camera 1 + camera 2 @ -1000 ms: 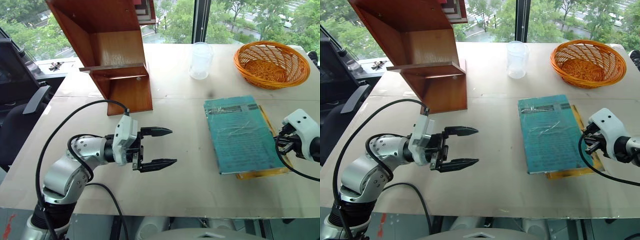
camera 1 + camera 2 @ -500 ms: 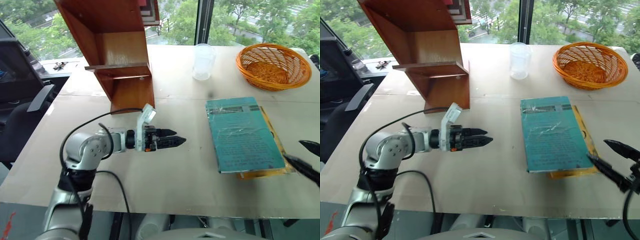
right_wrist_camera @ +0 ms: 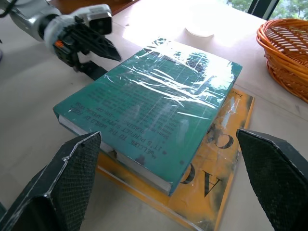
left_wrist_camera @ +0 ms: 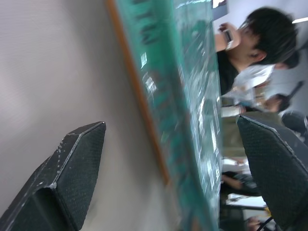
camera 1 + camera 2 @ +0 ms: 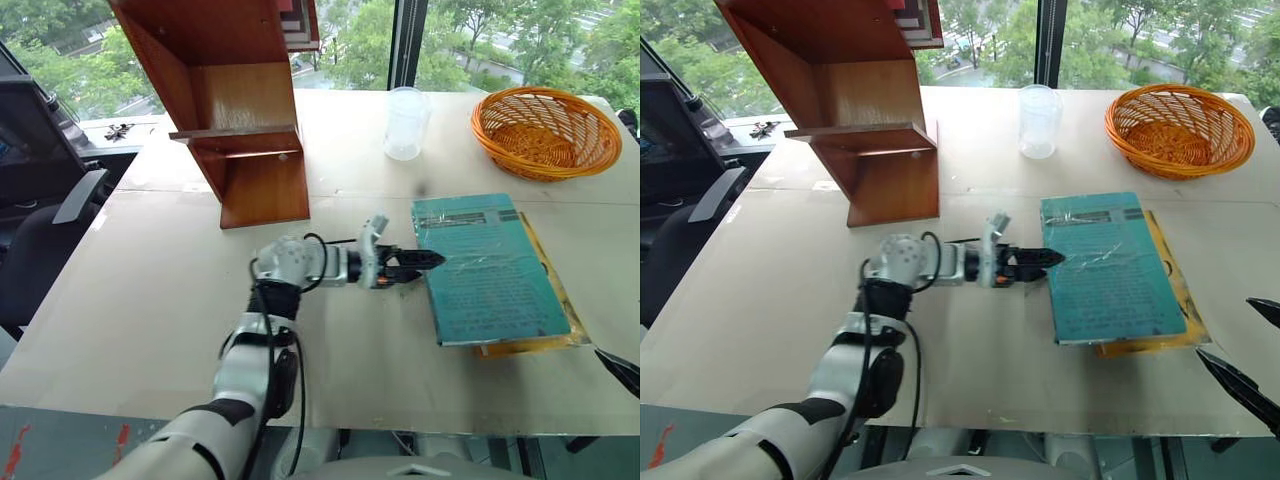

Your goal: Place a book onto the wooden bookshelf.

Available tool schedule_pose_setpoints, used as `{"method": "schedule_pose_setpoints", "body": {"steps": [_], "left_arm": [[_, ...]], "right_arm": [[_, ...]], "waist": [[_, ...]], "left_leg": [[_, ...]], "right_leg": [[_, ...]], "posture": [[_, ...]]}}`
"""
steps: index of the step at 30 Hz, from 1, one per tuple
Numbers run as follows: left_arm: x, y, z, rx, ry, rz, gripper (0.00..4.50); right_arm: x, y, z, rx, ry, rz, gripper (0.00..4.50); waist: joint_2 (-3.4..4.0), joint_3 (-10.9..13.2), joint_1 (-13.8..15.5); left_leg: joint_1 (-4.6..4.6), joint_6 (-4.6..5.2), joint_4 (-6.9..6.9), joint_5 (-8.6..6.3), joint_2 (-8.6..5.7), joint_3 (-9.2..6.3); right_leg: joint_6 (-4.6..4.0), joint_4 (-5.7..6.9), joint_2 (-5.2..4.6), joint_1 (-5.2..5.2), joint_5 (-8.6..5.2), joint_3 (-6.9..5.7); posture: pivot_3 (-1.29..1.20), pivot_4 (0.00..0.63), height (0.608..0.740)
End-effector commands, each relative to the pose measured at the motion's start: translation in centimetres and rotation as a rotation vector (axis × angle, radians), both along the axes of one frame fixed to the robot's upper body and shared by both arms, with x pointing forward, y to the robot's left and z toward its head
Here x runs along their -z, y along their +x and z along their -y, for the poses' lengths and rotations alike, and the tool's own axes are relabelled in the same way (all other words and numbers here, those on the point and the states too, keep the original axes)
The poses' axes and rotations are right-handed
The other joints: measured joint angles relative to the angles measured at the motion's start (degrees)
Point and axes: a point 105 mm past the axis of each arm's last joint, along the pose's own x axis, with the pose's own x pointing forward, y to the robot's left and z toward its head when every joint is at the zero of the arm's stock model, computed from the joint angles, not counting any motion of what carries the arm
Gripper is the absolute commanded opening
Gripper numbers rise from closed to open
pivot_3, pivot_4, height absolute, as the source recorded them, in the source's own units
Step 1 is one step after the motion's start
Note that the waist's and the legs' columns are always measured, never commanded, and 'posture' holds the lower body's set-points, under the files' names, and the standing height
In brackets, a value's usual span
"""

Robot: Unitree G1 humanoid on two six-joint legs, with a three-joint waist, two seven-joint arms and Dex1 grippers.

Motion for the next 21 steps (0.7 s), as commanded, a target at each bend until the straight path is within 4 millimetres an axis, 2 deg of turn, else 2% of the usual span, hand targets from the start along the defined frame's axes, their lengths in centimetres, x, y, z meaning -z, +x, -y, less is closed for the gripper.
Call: {"method": "schedule_pose_setpoints", "body": {"steps": [1,2,5,9,10,12,16,18,21], "left_arm": [[-0.2,0.5,1.4,-0.036,-0.059,0.012,3.96],[-0.2,0.6,1.4,-0.04,-0.07,0.012,3.73],[-0.4,-0.1,1.3,-0.001,-0.091,0.004,2.25],[-1.1,-0.6,0.1,0.026,-0.157,-0.013,0.22],[-1.6,-0.5,-0.5,0.026,-0.183,-0.01,0.04],[-2.7,-0.3,-2.3,0.015,-0.231,0.001,0.04],[-6.8,-0.9,-6.9,-0.004,-0.321,0.123,0.04],[-8.7,-1.6,-8.6,-0.014,-0.269,0.284,0.04],[-10.9,-3.2,-10.6,-0.004,0.074,0.889,0.04]], "right_arm": [[-0.3,-0.4,-0.6,-0.001,-0.011,0.028,4.5],[-0.3,-0.4,-0.8,-0.001,-0.01,0.028,4.5],[-0.3,-0.6,-1.2,-0.002,-0.007,0.031,4.5],[-0.1,-0.3,-1.3,-0.006,0.003,0.036,4.5],[-0.1,-0.2,-1.5,-0.013,0.005,0.038,4.5],[-0.3,0.1,-2.0,-0.028,0.021,0.056,4.5],[-1.2,1.4,-2.7,-0.071,0.091,0.123,4.5],[-1.7,2.2,-3.2,-0.101,0.124,0.156,4.5],[-2.6,4.3,-3.9,-0.147,0.187,0.217,4.5]], "waist": [[-0.02,0.0,0.1],[-0.02,0.0,0.1],[-0.01,0.0,0.0],[-0.01,0.0,0.1],[-0.01,0.0,0.1],[0.01,0.0,-0.1],[0.01,0.0,-1.2],[-0.04,0.0,-1.3],[-0.07,0.0,-1.7]], "left_leg": [[-0.01,0.0,-0.01,0.0,0.0,0.0],[-0.02,0.0,-0.02,0.0,0.0,0.02],[-0.06,0.0,-0.02,-0.01,0.0,0.05],[-0.04,0.0,-0.02,-0.01,0.0,0.05],[-0.04,0.0,-0.02,-0.01,0.0,0.04],[-0.03,0.0,-0.02,-0.01,0.0,0.03],[-0.05,0.0,-0.04,0.0,0.02,0.02],[-0.07,0.0,-0.02,0.0,0.02,0.03],[-0.06,-0.02,0.04,0.0,0.02,0.06]], "right_leg": [[0.0,-0.01,0.0,0.0,0.0,0.0],[0.01,-0.01,-0.01,-0.03,-0.01,0.02],[0.02,0.01,0.0,-0.08,-0.01,0.06],[0.03,0.03,0.01,-0.08,-0.01,0.06],[0.03,0.03,0.01,-0.08,-0.01,0.05],[0.02,0.04,0.02,-0.09,-0.01,0.05],[0.01,0.11,0.04,-0.17,-0.01,0.1],[0.01,0.1,0.03,-0.18,-0.01,0.11],[-0.01,0.1,0.03,-0.16,0.01,0.15]], "posture": [[0.0,0.15,0.74],[0.0,0.15,0.74],[0.0,0.15,0.74],[0.0,0.15,0.74],[0.0,0.15,0.74],[0.0,0.15,0.74],[0.0,0.15,0.74],[0.0,0.15,0.74],[0.0,0.15,0.74]]}}
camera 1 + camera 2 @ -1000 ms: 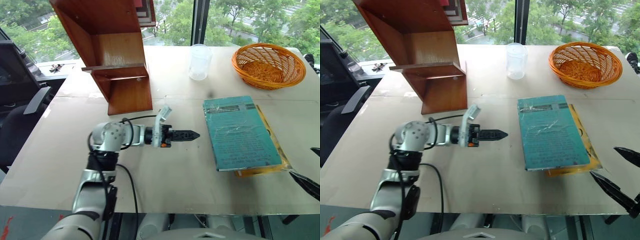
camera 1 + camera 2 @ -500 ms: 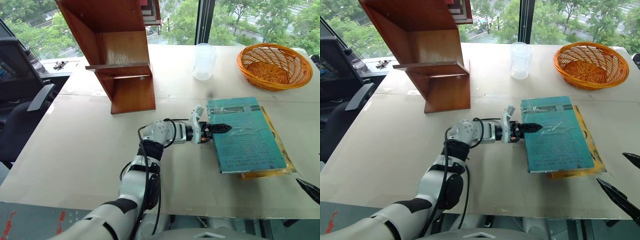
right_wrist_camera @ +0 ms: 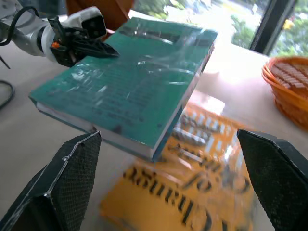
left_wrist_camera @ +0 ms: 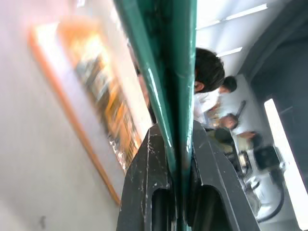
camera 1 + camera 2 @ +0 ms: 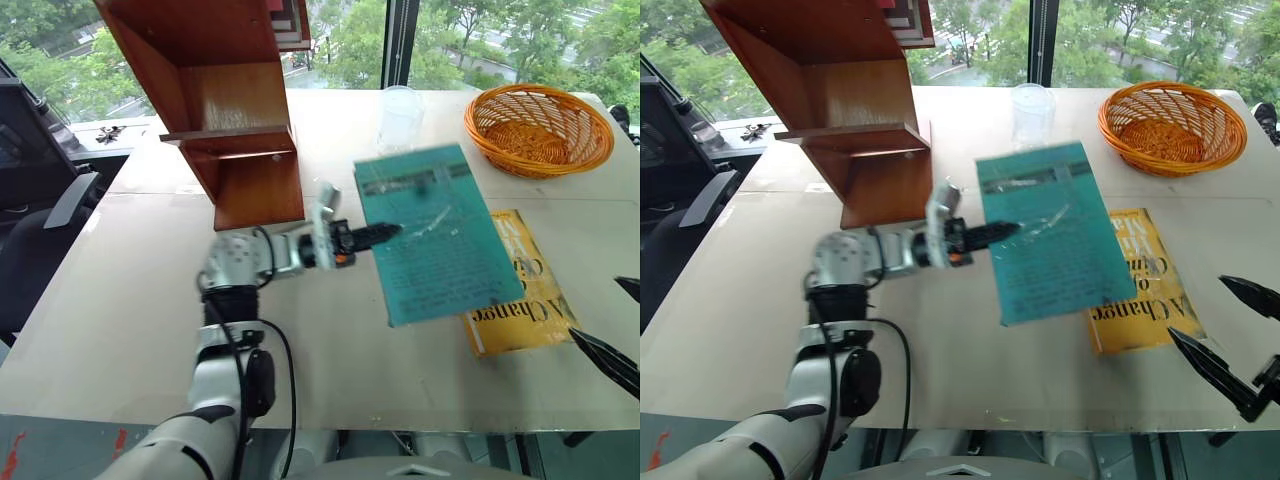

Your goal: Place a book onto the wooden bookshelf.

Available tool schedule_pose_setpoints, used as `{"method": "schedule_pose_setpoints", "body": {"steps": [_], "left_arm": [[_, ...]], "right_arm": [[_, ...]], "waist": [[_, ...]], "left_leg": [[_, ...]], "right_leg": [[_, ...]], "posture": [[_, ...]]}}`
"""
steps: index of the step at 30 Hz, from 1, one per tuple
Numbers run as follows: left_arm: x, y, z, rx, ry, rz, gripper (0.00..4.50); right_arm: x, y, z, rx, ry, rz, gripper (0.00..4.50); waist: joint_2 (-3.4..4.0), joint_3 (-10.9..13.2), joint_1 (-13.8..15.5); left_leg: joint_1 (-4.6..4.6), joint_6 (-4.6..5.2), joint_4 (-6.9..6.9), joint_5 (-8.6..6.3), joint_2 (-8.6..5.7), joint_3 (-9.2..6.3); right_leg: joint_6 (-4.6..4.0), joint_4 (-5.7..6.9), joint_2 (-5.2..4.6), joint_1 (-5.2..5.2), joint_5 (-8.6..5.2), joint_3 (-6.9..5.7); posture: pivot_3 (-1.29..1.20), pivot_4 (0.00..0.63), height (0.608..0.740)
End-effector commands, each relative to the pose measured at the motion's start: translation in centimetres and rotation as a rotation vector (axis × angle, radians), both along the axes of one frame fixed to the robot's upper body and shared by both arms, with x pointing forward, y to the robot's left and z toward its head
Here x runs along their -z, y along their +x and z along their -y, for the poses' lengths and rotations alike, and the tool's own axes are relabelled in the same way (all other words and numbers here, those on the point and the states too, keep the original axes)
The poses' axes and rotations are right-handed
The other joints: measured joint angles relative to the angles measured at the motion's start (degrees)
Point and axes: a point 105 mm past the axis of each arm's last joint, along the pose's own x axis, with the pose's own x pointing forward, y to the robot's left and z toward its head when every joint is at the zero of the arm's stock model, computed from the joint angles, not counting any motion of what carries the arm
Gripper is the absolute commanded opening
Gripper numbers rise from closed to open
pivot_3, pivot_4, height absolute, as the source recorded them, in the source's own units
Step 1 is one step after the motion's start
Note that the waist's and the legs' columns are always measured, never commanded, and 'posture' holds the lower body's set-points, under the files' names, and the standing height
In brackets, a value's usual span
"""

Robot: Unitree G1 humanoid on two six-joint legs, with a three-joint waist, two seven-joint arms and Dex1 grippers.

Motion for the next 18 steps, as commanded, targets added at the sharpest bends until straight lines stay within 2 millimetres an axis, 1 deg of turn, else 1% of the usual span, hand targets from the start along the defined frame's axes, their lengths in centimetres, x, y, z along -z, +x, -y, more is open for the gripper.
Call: {"method": "schedule_pose_setpoints", "body": {"steps": [1,3,4,6,8,9,10,11,12,13,15,18], "left_arm": [[-4.0,-3.3,-0.7,0.043,0.313,0.71,0.04],[-6.3,-3.9,-1.1,0.053,0.414,0.98,0.04],[-7.5,-4.0,-1.4,0.052,0.435,1.067,0.04],[-10.7,-3.8,-2.1,0.012,0.512,1.282,0.04],[-14.2,-3.7,-2.8,-0.052,0.611,1.499,0.04],[-15.3,-3.6,-3.2,-0.07,0.654,1.564,0.04],[-16.8,-3.6,-3.7,-0.114,0.714,1.657,0.04],[-17.7,-3.6,-4.1,-0.142,0.752,1.714,0.04],[-18.7,-3.3,-4.7,-0.179,0.852,1.768,0.04],[-19.4,-3.0,-5.4,-0.209,0.945,1.795,0.04],[-19.8,-1.8,-7.3,-0.261,1.186,1.779,0.04],[-19.4,-1.0,-9.7,-0.278,1.375,1.595,0.04]], "right_arm": [[-1.0,1.9,-0.7,-0.04,0.062,0.054,4.5],[-1.3,3.3,-0.9,-0.062,0.075,0.074,4.5],[-1.4,3.9,-0.9,-0.071,0.083,0.082,4.5],[-1.1,5.0,-0.7,-0.086,0.079,0.085,4.5],[-1.3,5.8,-0.7,-0.103,0.085,0.1,4.5],[-1.5,6.0,-0.8,-0.11,0.086,0.107,4.5],[-1.7,6.2,-0.8,-0.118,0.086,0.118,4.5],[-1.9,6.3,-0.9,-0.124,0.085,0.125,4.5],[-2.1,6.5,-0.7,-0.126,0.086,0.132,4.5],[-2.1,6.7,-0.6,-0.131,0.08,0.134,4.5],[-2.3,6.9,-0.5,-0.144,0.079,0.142,4.5],[-2.6,7.2,-0.7,-0.173,0.08,0.157,4.5]], "waist": [[0.02,0.0,-0.2],[0.07,0.0,0.5],[0.07,0.0,0.9],[0.03,0.0,1.8],[-0.02,0.0,1.9],[-0.01,0.0,1.9],[0.08,0.0,1.7],[0.09,0.0,1.5],[0.09,0.0,1.4],[0.06,0.0,1.0],[-0.01,0.1,0.6],[-0.03,0.1,0.1]], "left_leg": [[0.06,-0.02,-0.09,0.0,0.0,0.07],[0.1,-0.01,-0.17,0.0,0.0,0.21],[0.1,-0.01,-0.16,0.01,0.0,0.18],[0.04,0.0,-0.09,0.0,-0.01,0.12],[-0.03,0.01,-0.06,0.0,-0.01,-0.06],[-0.05,0.01,-0.07,0.0,-0.01,-0.11],[-0.04,0.01,-0.08,0.0,-0.01,-0.07],[-0.03,0.01,-0.11,0.0,-0.01,-0.01],[-0.02,0.01,-0.13,0.0,-0.01,0.03],[0.0,0.01,-0.16,0.0,-0.01,0.04],[-0.05,0.02,-0.19,0.01,-0.01,0.03],[0.01,0.02,-0.31,0.01,-0.01,0.09]], "right_leg": [[-0.01,0.0,0.0,0.0,0.0,0.07],[-0.02,-0.05,0.01,0.01,0.01,0.19],[-0.03,-0.07,-0.03,0.03,0.0,0.2],[-0.05,-0.12,-0.04,0.03,0.03,0.18],[-0.07,-0.13,-0.05,0.03,0.04,0.02],[-0.07,-0.13,-0.05,0.02,0.04,-0.05],[-0.07,-0.13,-0.04,0.03,0.04,-0.11],[-0.06,-0.15,-0.04,0.02,0.04,-0.1],[-0.05,-0.16,-0.04,0.01,0.03,-0.07],[-0.05,-0.17,-0.02,-0.02,0.03,-0.02],[-0.05,-0.21,0.0,-0.06,0.03,-0.03],[-0.04,-0.19,0.03,-0.07,0.03,0.06]], "posture": [[0.0,0.15,0.74],[0.0,0.15,0.74],[0.0,0.15,0.74],[0.0,0.15,0.74],[0.0,0.15,0.74],[0.0,0.15,0.74],[0.0,0.15,0.74],[0.0,0.15,0.74],[0.0,0.15,0.74],[0.0,0.15,0.74],[0.0,0.15,0.74],[0.0,0.15,0.74]]}}
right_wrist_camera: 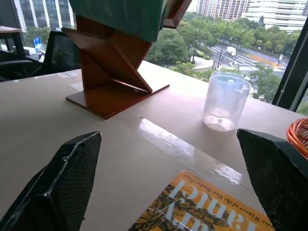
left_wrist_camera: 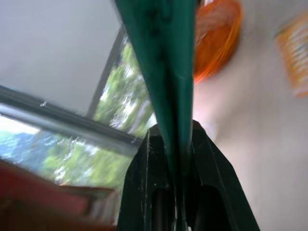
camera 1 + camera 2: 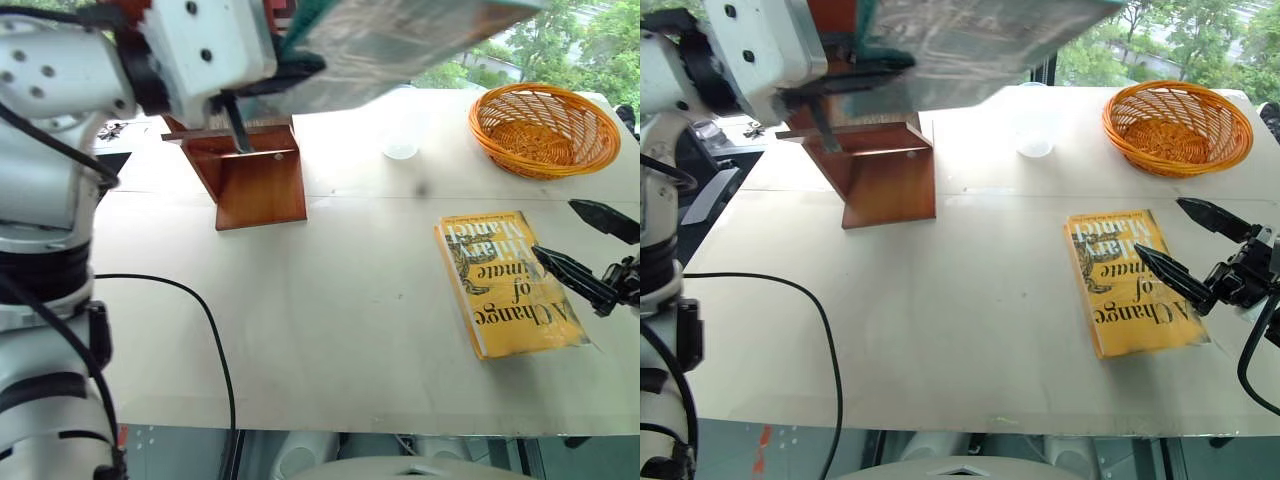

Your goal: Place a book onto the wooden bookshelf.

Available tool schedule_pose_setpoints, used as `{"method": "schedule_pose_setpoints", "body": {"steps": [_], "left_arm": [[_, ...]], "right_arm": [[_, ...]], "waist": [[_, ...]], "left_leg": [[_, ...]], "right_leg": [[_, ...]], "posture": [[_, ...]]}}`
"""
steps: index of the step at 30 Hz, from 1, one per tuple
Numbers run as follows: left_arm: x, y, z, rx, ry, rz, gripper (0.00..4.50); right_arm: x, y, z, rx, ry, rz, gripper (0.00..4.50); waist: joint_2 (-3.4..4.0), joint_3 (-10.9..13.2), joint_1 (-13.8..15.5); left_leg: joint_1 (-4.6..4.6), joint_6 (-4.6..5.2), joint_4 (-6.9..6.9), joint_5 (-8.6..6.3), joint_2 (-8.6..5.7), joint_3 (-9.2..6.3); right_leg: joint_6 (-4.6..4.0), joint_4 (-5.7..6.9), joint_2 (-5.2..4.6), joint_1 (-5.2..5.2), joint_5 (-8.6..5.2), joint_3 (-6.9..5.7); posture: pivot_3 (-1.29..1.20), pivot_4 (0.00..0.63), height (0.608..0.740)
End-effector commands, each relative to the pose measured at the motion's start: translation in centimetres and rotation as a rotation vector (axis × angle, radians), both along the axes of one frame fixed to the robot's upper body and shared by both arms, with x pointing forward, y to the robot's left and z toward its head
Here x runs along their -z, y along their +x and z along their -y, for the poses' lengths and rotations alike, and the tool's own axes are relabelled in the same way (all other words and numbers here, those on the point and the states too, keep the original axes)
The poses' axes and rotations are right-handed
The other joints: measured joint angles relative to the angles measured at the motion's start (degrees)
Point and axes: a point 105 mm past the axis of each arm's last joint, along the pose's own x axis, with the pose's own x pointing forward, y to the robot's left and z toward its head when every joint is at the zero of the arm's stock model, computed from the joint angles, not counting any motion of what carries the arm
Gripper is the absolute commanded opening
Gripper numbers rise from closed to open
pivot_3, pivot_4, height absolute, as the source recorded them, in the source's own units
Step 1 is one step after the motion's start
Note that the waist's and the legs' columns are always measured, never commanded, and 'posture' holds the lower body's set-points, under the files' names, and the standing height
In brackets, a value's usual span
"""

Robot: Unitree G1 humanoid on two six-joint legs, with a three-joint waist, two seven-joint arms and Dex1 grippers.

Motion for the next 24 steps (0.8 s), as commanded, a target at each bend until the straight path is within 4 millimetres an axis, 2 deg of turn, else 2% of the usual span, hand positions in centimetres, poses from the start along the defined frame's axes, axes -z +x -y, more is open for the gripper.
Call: {"method": "schedule_pose_setpoints", "body": {"steps": [1,5,7,11,14,17,20,24], "left_arm": [[-0.4,0.5,-2.6,-0.198,0.045,-0.043,0.04],[1.1,1.8,-6.6,-0.469,0.168,-0.112,0.04],[1.5,2.2,-7.3,-0.535,0.178,-0.13,0.04],[4.1,3.6,-8.3,-0.617,0.268,-0.19,0.04],[4.5,4.5,-8.2,-0.63,0.296,-0.194,0.04],[4.8,6.3,-6.5,-0.592,0.315,-0.187,0.04],[5.1,7.0,-5.7,-0.562,0.282,-0.217,0.04],[3.5,6.7,-5.5,-0.527,0.191,-0.177,1.35]], "right_arm": [[-1.3,0.0,-0.4,-0.035,-0.028,0.08,4.5],[-2.8,-0.2,-1.5,-0.121,0.028,0.164,4.5],[-3.3,-0.2,-2.1,-0.155,0.052,0.187,4.5],[-3.4,0.1,-2.8,-0.186,0.062,0.206,4.5],[-3.1,0.3,-2.9,-0.185,0.054,0.202,4.5],[-3.5,0.4,-2.7,-0.156,0.062,0.223,4.5],[-3.5,0.2,-2.7,-0.155,0.062,0.223,4.5],[-3.5,0.1,-2.7,-0.16,0.054,0.218,4.5]], "waist": [[0.0,0.0,-0.1],[0.01,0.0,-0.2],[-0.03,0.1,-0.1],[0.02,0.0,-0.6],[0.06,0.0,-1.4],[0.12,0.0,-1.3],[0.19,-0.1,-1.4],[0.11,0.0,-1.7]], "left_leg": [[0.01,0.01,-0.01,0.0,0.0,0.0],[0.02,0.01,0.0,0.0,0.01,0.0],[0.01,0.01,0.0,0.0,0.04,-0.05],[0.02,0.01,0.07,0.0,0.04,0.03],[0.17,0.01,0.04,0.0,0.1,0.18],[0.26,0.01,0.07,0.0,0.23,0.23],[0.27,0.01,0.12,0.0,0.24,0.24],[0.25,0.01,0.31,0.0,0.25,0.26]], "right_leg": [[0.0,0.01,0.03,0.0,0.0,0.01],[0.01,0.1,0.32,-0.05,-0.01,0.02],[0.01,0.11,0.36,-0.06,-0.01,-0.02],[0.01,0.14,0.34,-0.05,0.0,0.06],[0.0,0.31,0.41,-0.03,0.0,0.23],[-0.04,0.39,0.59,0.0,0.03,0.28],[-0.06,0.5,0.61,0.0,0.05,0.3],[-0.06,0.73,0.63,-0.07,0.05,0.35]], "posture": [[0.0,0.15,0.74],[0.0,0.15,0.74],[0.0,0.15,0.74],[0.0,0.15,0.74],[0.0,0.15,0.74],[0.0,0.15,0.74],[0.0,0.15,0.74],[0.0,0.15,0.74]]}}
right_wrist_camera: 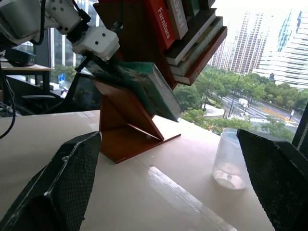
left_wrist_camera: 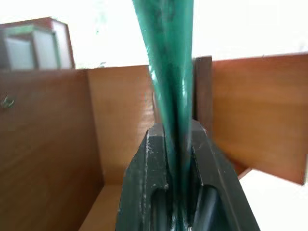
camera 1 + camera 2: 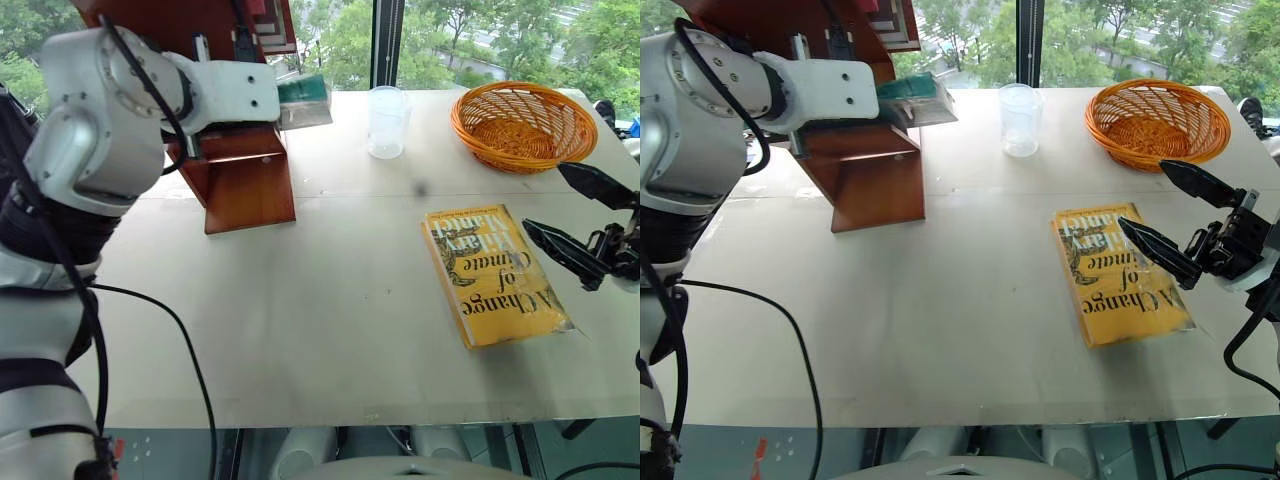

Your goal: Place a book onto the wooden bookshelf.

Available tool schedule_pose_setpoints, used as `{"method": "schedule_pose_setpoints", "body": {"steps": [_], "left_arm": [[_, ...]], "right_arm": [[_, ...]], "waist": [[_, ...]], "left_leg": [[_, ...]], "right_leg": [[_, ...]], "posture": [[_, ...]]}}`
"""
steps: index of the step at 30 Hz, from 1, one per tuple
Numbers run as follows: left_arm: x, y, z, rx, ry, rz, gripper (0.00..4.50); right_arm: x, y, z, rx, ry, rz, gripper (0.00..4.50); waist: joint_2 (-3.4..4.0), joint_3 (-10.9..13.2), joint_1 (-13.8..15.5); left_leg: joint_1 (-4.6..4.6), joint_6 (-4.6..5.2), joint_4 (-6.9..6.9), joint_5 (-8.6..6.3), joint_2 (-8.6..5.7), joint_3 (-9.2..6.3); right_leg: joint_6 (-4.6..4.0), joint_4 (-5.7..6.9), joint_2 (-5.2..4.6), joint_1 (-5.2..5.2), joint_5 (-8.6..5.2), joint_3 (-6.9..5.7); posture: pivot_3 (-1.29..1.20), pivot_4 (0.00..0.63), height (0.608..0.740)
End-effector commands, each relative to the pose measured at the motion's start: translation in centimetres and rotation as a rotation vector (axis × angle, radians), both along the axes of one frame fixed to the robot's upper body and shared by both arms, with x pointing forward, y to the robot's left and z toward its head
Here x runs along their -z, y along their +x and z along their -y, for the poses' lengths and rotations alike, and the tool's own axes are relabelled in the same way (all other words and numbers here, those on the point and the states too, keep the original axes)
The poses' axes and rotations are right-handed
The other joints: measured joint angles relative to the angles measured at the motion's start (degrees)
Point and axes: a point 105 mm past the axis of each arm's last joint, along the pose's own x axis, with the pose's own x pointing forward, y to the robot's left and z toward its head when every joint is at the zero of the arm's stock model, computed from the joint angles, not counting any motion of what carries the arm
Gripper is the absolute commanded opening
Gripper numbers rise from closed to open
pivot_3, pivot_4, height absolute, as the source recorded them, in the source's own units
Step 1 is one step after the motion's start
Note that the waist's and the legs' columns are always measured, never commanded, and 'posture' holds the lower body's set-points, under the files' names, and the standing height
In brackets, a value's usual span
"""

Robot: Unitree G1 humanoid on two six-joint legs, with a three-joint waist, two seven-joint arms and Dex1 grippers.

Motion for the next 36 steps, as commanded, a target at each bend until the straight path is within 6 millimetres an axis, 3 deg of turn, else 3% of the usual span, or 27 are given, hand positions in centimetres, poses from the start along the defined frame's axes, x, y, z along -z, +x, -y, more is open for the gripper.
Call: {"method": "schedule_pose_setpoints", "body": {"steps": [1,2,3,5,7,10,12,16,18,20,23,26,29,33,36], "left_arm": [[-2.6,-0.8,-1.4,-0.021,-0.082,0.081,1.76],[-2.7,-1.6,-1.3,-0.002,-0.169,0.049,2.36],[-3.1,-2.4,-1.1,0.022,-0.243,0.03,2.67],[-3.3,-5.2,-0.2,0.148,-0.388,-0.041,2.67],[-4.0,-7.5,0.7,0.229,-0.639,-0.107,2.67],[-2.7,-11.8,2.3,0.412,-0.963,-0.328,2.67],[-1.8,-14.0,3.2,0.527,-1.089,-0.417,2.67],[3.4,-14.5,4.6,0.5,-1.26,-0.554,2.67],[5.6,-13.7,5.1,0.445,-1.313,-0.566,2.67],[9.8,-11.9,5.6,0.352,-1.317,-0.543,2.67],[13.9,-9.5,4.7,0.229,-1.344,-0.423,2.67],[17.2,-9.4,3.0,0.184,-1.224,-0.365,2.67],[18.8,-10.3,0.5,0.143,-1.181,-0.37,2.67],[19.2,-11.8,-1.8,0.133,-1.14,-0.413,2.67],[19.1,-12.4,-2.7,0.134,-1.116,-0.442,2.67]], "right_arm": [[-1.2,-0.8,-0.3,-0.014,-0.014,0.059,4.5],[-1.2,-0.7,-0.3,-0.014,-0.019,0.062,4.5],[-1.3,-0.7,-0.3,-0.016,-0.02,0.064,4.5],[-1.4,-0.6,-0.5,-0.023,-0.025,0.065,4.5],[-1.4,-0.4,-0.5,-0.027,-0.023,0.062,4.5],[-1.3,0.0,-0.4,-0.02,-0.02,0.056,4.5],[-1.2,0.1,-0.4,-0.016,-0.029,0.053,4.5],[-1.2,-0.2,-0.2,-0.008,-0.035,0.061,4.5],[-1.3,-0.4,-0.3,-0.009,-0.028,0.067,4.5],[-1.2,-0.9,-0.4,-0.005,-0.036,0.067,4.5],[-0.4,-1.4,0.1,0.037,-0.064,0.04,4.5],[1.2,-2.0,1.6,0.133,-0.118,-0.028,4.5],[4.5,-3.1,4.8,0.271,-0.202,-0.172,4.5],[9.0,-5.9,9.1,0.418,-0.284,-0.373,4.5],[10.7,-7.7,11.0,0.47,-0.32,-0.458,4.5]], "waist": [[-0.12,0.1,-0.2],[-0.15,0.1,-0.2],[-0.15,0.1,-0.2],[-0.16,0.1,-0.3],[-0.18,0.1,-0.1],[-0.16,0.1,0.0],[-0.15,0.1,0.1],[-0.16,0.1,0.2],[-0.23,0.1,0.2],[-0.19,0.1,0.3],[0.1,-0.1,0.9],[-0.11,0.0,1.6],[0.02,-0.1,2.1],[0.02,-0.1,2.4],[0.09,-0.1,2.4]], "left_leg": [[-0.04,0.0,0.02,0.0,0.01,0.01],[-0.09,-0.01,0.08,0.0,0.02,0.03],[-0.13,-0.01,0.1,0.0,0.02,0.04],[-0.31,-0.01,0.1,0.0,0.02,0.1],[-0.37,-0.02,0.09,-0.01,0.02,0.09],[-0.64,-0.02,0.15,-0.01,0.02,-0.07],[-0.61,-0.02,0.16,-0.01,0.03,-0.09],[-0.5,-0.03,0.2,-0.01,0.03,-0.25],[-0.39,-0.04,0.19,-0.01,0.04,-0.29],[-0.24,-0.04,0.17,-0.01,0.06,-0.24],[0.12,-0.03,0.02,-0.02,0.06,0.05],[-0.04,-0.04,0.02,-0.03,0.21,0.04],[-0.02,-0.04,-0.03,-0.04,0.22,0.08],[-0.07,0.01,-0.12,-0.08,0.22,0.11],[-0.04,0.28,-0.15,-0.25,0.23,0.16]], "right_leg": [[0.0,0.01,0.02,-0.06,0.0,0.02],[-0.01,0.03,0.03,-0.1,0.01,0.03],[-0.01,0.02,0.02,-0.14,0.01,0.04],[0.0,-0.08,-0.01,-0.31,0.0,0.07],[0.0,-0.14,-0.03,-0.35,0.0,0.06],[0.01,-0.46,-0.03,-0.37,0.01,-0.17],[0.01,-0.47,-0.04,-0.32,0.01,-0.2],[0.01,-0.46,-0.06,-0.14,0.03,-0.36],[-0.06,-0.44,-0.06,-0.03,0.07,-0.37],[-0.05,-0.51,-0.08,0.11,0.18,-0.3],[-0.05,-0.65,-0.27,0.39,0.22,-0.03],[-0.19,-0.65,-0.11,0.2,0.32,0.01],[-0.19,-0.67,-0.13,0.18,0.31,0.03],[-0.18,-0.82,-0.13,0.15,0.31,0.02],[-0.19,-0.81,-0.16,0.16,0.31,0.04]], "posture": [[0.0,0.15,0.74],[0.0,0.15,0.74],[0.0,0.15,0.74],[0.0,0.15,0.74],[0.0,0.15,0.74],[0.0,0.15,0.74],[0.0,0.15,0.74],[0.0,0.15,0.74],[0.0,0.15,0.74],[0.0,0.15,0.74],[0.0,0.15,0.74],[0.0,0.15,0.74],[0.0,0.15,0.74],[0.0,0.15,0.74],[0.0,0.15,0.74]]}}
